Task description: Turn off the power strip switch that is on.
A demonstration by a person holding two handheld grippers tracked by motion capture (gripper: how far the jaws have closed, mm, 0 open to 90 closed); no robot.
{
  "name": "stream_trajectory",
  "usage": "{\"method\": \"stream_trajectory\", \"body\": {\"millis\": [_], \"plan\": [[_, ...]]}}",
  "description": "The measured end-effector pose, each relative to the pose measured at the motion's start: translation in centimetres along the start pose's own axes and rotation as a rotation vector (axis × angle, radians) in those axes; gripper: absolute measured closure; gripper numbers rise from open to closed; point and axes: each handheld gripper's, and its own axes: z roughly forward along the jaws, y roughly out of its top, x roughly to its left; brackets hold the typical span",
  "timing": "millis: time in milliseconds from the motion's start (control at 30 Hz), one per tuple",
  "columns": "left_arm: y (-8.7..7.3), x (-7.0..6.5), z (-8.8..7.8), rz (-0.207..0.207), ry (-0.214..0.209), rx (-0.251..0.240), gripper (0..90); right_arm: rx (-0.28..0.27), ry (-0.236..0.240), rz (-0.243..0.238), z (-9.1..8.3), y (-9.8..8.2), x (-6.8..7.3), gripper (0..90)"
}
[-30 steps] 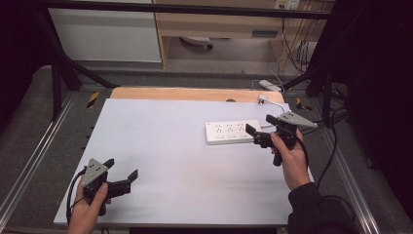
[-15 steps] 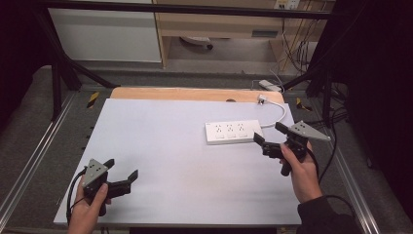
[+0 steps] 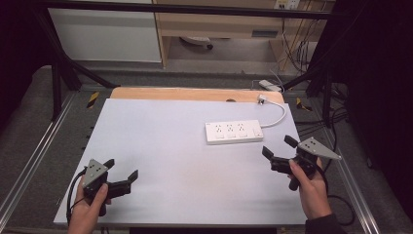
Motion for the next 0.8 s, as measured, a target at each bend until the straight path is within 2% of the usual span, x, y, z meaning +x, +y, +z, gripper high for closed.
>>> {"method": "stream_trajectory", "body": {"millis": [267, 467, 700, 800], "plan": [[0.0, -0.1, 0.0, 0.004, -0.002, 0.001, 5.2, 0.005, -0.01, -0.019, -0.6, -3.1, 0.2, 3.3], [0.0, -0.2, -0.1, 0.0, -0.005, 0.0, 5.3, 0.08, -0.005, -0.01, 0.5, -6.3, 0.6, 3.0], [0.0, -0.2, -0.2, 0.003, -0.007, -0.002, 5.2, 0.188, 0.026, -0.044, 2.2, -7.8, 1.6, 3.1], [0.0, -0.2, -0.1, 0.007, -0.006, -0.002, 5.2, 0.224, 0.021, -0.054, 2.8, -8.1, 1.9, 3.2]]}}
